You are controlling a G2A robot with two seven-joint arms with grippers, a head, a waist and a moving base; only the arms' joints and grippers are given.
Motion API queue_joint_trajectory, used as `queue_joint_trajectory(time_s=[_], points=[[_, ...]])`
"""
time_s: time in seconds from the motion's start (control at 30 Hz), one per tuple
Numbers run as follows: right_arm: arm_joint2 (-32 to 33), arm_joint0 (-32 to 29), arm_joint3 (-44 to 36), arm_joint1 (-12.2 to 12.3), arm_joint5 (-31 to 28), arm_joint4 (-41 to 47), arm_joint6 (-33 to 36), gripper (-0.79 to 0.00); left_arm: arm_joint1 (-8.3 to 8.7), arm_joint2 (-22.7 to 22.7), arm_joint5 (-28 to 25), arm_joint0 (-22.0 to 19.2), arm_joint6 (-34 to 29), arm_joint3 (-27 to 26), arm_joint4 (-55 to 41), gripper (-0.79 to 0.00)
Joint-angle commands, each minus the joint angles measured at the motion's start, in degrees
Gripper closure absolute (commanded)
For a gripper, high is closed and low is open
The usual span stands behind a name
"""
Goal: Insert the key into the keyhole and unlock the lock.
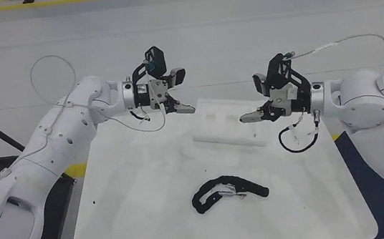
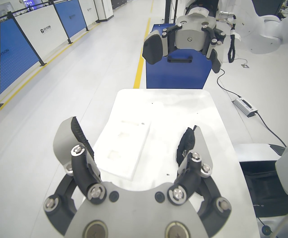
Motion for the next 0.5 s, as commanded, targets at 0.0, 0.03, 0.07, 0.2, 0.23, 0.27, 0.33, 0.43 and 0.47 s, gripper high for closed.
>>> queue_joint_trajectory(time_s=[0.0, 0.03, 0.07, 0.2, 0.23, 0.27, 0.33, 0.43, 0.47], points=[[-0.7, 1.5, 1.2, -0.2, -0.5, 0.4, 0.0, -0.785, 0.11, 0.7, 0.0, -1.0, -2.3, -0.2, -1.0, -0.785], [-1.1, 2.1, 1.7, -0.3, -0.8, 0.7, -0.1, -0.785, 0.15, 1.0, 0.0, -1.3, -3.1, -0.2, -1.7, -0.785], [-1.4, 2.7, 2.3, -0.4, -1.2, 0.9, -0.1, -0.785, 0.19, 1.3, 0.0, -1.7, -4.0, -0.3, -2.3, -0.785], [-2.2, 4.8, 4.3, -0.7, -2.2, 1.6, -0.9, -0.785, 0.46, 1.9, 0.0, -3.1, -6.3, -0.3, -4.1, -0.785], [-2.2, 4.9, 4.6, -0.7, -2.4, 1.8, -1.3, -0.785, 0.54, 2.0, 0.0, -3.3, -6.5, -0.3, -4.3, -0.785], [-2.2, 4.9, 4.6, -0.7, -2.4, 1.8, -1.3, -0.785, 0.57, 2.0, 0.0, -3.3, -6.6, -0.3, -4.4, -0.785], [-2.2, 5.0, 4.6, -0.7, -2.4, 1.8, -1.3, -0.785, 0.56, 2.0, 0.0, -3.3, -6.6, -0.3, -4.4, -0.784], [-2.2, 4.9, 4.6, -0.7, -2.4, 1.8, -1.3, -0.785, 0.57, 2.0, 0.0, -3.3, -6.6, -0.3, -4.4, -0.784], [-2.2, 4.9, 4.6, -0.7, -2.4, 1.8, -1.3, -0.785, 0.57, 2.0, 0.0, -3.3, -6.6, -0.3, -4.4, -0.784]])
